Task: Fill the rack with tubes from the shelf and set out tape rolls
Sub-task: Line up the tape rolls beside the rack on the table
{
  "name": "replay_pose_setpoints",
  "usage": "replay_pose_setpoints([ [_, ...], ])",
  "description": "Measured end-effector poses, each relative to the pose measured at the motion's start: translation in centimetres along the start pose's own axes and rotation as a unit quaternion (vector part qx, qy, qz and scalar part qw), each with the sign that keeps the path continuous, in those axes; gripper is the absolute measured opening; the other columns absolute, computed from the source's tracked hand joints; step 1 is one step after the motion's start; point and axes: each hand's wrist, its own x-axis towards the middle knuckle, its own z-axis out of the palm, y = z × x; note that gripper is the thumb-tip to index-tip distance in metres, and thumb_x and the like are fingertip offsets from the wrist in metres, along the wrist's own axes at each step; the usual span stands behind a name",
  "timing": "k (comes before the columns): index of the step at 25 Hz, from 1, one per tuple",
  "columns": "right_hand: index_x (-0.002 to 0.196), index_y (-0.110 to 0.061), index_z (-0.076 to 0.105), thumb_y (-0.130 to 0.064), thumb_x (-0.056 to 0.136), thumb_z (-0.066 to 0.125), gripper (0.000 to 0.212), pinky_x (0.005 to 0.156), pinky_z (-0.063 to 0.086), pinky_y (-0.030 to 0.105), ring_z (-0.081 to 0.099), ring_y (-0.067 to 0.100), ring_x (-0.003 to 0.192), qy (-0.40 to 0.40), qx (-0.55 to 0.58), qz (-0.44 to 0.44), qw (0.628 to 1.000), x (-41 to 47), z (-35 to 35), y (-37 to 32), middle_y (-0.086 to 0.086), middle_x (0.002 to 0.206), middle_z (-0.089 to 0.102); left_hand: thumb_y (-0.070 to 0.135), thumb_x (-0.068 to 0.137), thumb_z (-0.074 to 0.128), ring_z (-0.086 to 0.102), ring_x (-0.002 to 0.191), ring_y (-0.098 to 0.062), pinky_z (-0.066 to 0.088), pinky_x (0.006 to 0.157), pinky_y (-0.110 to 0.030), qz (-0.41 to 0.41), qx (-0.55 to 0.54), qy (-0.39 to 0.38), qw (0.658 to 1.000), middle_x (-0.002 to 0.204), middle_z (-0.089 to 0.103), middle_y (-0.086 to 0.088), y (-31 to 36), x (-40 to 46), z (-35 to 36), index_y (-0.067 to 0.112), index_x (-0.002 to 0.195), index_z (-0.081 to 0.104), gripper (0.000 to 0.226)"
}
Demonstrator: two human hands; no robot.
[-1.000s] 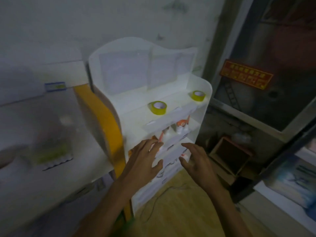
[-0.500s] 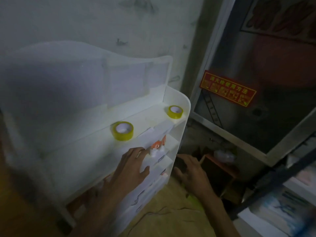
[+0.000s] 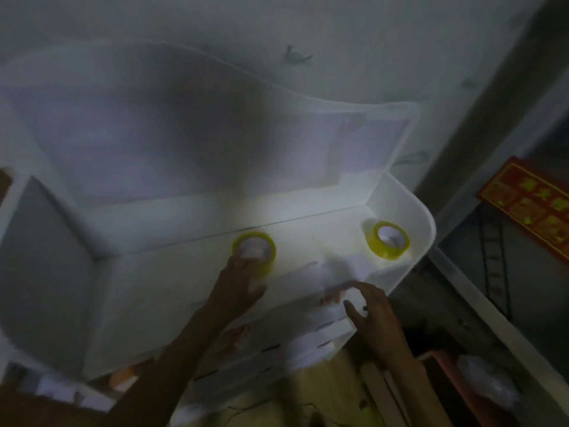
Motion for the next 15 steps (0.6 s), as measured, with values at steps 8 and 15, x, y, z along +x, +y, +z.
replay_pose_setpoints([
  [8, 0.125, -0.03, 0.055, -0.032, 0.089, 0.06, 0.036, 0.087, 0.053, 0.042, 0.052, 0.015, 0.112, -0.049, 0.016, -0.124, 0.991, 11.6, -0.5, 7.0, -0.009, 0.122, 0.055, 0.038, 0.074, 0.049, 0.066, 0.077, -0.034, 0.054, 0.048, -0.04, -0.119, 0.051, 0.08, 0.988, 0.074, 0.064, -0.007, 4.9, 3.1, 1.8, 0.011, 0.077, 0.067, 0.033],
  [15, 0.12, -0.013, 0.062, -0.036, 0.086, 0.048, 0.043, 0.09, 0.042, 0.032, 0.049, 0.02, 0.108, 0.049, -0.034, -0.218, 0.974, 16.9, -3.4, 12.5, 0.006, 0.114, 0.063, 0.041, 0.078, 0.054, 0.057, 0.093, -0.021, 0.056, 0.067, -0.038, -0.156, 0.024, 0.169, 0.973, 0.093, 0.068, -0.005, 9.4, 6.4, 4.3, 0.016, 0.089, 0.07, 0.031],
])
